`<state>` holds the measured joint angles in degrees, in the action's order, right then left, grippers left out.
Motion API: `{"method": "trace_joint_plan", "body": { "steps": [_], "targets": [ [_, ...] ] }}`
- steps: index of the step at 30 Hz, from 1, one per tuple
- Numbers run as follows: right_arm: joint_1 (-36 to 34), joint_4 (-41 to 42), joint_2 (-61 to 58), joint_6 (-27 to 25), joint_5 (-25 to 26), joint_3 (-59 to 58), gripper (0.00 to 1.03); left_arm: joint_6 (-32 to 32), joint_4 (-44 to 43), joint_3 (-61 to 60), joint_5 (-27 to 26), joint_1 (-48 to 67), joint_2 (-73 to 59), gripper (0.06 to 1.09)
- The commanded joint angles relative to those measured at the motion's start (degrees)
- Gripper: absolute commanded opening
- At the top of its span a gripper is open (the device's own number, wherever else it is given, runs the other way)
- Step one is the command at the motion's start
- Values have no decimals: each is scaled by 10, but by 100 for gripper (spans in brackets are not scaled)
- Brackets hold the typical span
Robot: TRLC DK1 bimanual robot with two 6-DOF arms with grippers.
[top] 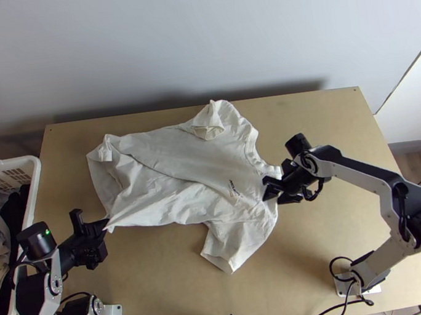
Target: Fold the t-shirt
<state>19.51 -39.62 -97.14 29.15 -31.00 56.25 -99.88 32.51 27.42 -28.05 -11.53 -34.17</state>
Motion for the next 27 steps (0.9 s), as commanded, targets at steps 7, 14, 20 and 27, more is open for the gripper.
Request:
{"method": "trace_joint_plan", "body": {
  "steps": [7,14,20,27],
  "targets": [
    [7,-58,-12,-65,-1,11,4,43,-43,-6,-1,1,-7,13],
    [-99,-159,29,-211,-1,0,4,215,-65,53,-2,-22,-104,13],
    [-141,-337,70,-303,-4,66,4,332,-30,93,-18,-27,-104,13],
    [-131,-426,121,-378,-13,47,4,398,23,91,-31,20,3,13]
  ]
}}
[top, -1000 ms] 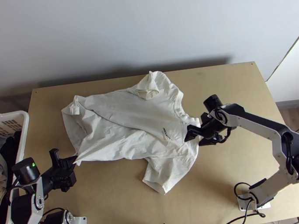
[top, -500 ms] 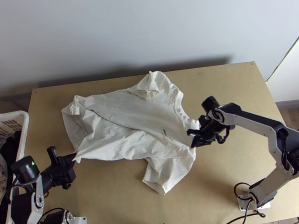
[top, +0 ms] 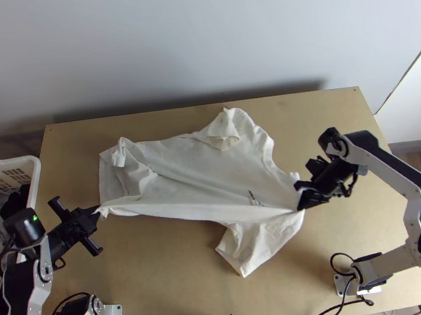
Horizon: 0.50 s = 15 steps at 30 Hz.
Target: Fold the t-shirt
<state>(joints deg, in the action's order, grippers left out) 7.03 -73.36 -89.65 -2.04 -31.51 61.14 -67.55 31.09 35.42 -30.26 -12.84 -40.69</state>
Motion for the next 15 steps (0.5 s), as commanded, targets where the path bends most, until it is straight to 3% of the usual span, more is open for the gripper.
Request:
{"method": "trace_joint_plan", "body": {
  "steps": [1,7,15],
  "targets": [
    [2,-100,56,-68,-13,-2,4,85,39,14,-9,41,83,13],
    [41,-111,91,-67,-58,-7,4,106,93,44,-8,82,138,12],
    [92,-105,118,-83,-82,-66,4,14,249,-3,-8,111,294,12]
  ]
}}
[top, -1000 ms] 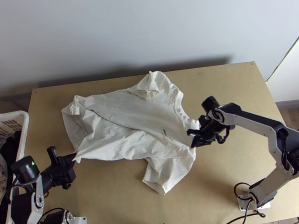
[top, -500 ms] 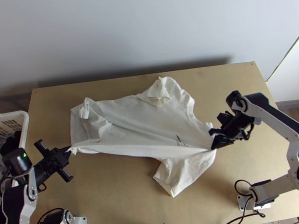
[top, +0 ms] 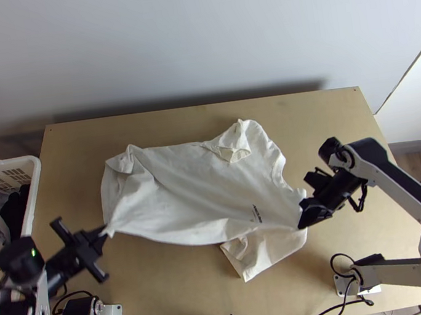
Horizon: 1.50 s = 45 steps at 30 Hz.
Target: Fold the t-shirt
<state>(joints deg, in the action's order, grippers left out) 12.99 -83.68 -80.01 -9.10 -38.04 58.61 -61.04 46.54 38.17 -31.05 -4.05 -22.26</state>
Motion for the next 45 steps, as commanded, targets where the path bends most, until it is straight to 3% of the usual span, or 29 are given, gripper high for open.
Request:
{"method": "trace_joint_plan", "body": {
  "steps": [1,4,7,8,9,10,11,12,20,24,28,31,37,41,45],
  "targets": [
    [33,4,18,-16,-16,-51,4,-66,103,-42,2,23,125,12],
    [22,21,1,-21,0,-59,5,-75,75,-86,25,15,137,16],
    [-15,53,2,-15,3,-54,9,-75,-10,-139,71,13,138,41],
    [-23,54,0,-16,4,-50,18,-77,-30,-151,85,13,136,56],
    [-32,54,-1,-16,5,-46,34,-85,-35,-159,89,13,136,84],
    [-45,54,-4,-15,5,-40,63,-87,-38,-162,88,13,136,107],
    [-53,53,-9,-12,4,-37,95,-81,-50,-166,88,13,136,104],
    [-58,51,-13,-11,4,-32,99,-77,-58,-168,88,13,136,104],
    [-108,17,12,-42,7,-8,99,-123,-130,-170,111,8,135,104],
    [-137,8,7,-36,5,54,99,-130,-225,-172,116,-8,107,104],
    [-138,4,-21,-24,4,99,99,-194,-246,-178,114,-51,68,104],
    [-127,6,-39,-21,2,113,99,-238,-171,-167,98,-47,87,103],
    [-97,9,-87,-12,0,135,99,-409,-69,-198,43,-10,120,103],
    [-55,9,-105,-4,-8,146,99,-577,-22,-194,41,26,112,103],
    [-10,11,-99,9,-20,144,99,-597,27,-142,68,106,65,102]
  ]
}}
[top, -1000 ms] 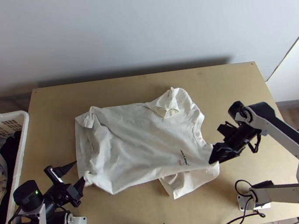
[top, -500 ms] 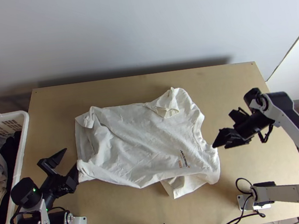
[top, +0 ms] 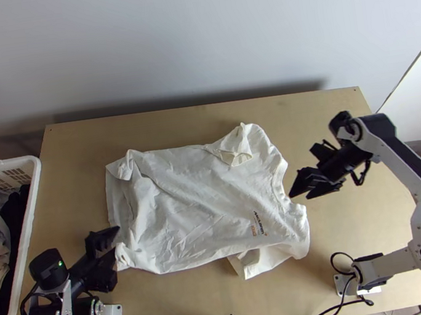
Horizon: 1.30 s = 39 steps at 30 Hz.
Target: Fold the t-shirt
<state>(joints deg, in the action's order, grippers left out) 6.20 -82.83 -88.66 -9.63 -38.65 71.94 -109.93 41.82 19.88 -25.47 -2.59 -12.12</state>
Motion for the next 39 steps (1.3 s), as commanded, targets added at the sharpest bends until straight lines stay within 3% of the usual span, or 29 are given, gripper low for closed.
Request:
{"method": "trace_joint_plan", "body": {
  "steps": [1,7,13,16,20,22,25,27,29,39],
  "targets": [
    [61,6,-7,15,-18,6,99,-105,73,43,18,133,-34,101],
    [44,57,23,18,-58,-41,99,-58,128,95,1,232,-23,101],
    [44,120,29,32,-107,-96,99,-59,341,231,-27,259,-64,101],
    [50,154,31,49,-125,-124,99,-96,389,224,21,279,-74,101],
    [48,168,62,56,-143,-155,99,-103,389,203,133,332,-90,101],
    [36,172,82,58,-149,-172,99,-103,344,186,157,341,-97,101],
    [7,174,104,46,-150,-200,99,-99,160,160,155,324,-156,101],
    [-13,174,103,37,-150,-211,99,-91,26,165,136,263,-246,102],
    [-17,175,95,35,-150,-208,99,-90,-56,187,104,210,-325,102],
    [49,165,0,105,-150,-21,99,-19,-255,205,87,127,-460,102]
  ]
}}
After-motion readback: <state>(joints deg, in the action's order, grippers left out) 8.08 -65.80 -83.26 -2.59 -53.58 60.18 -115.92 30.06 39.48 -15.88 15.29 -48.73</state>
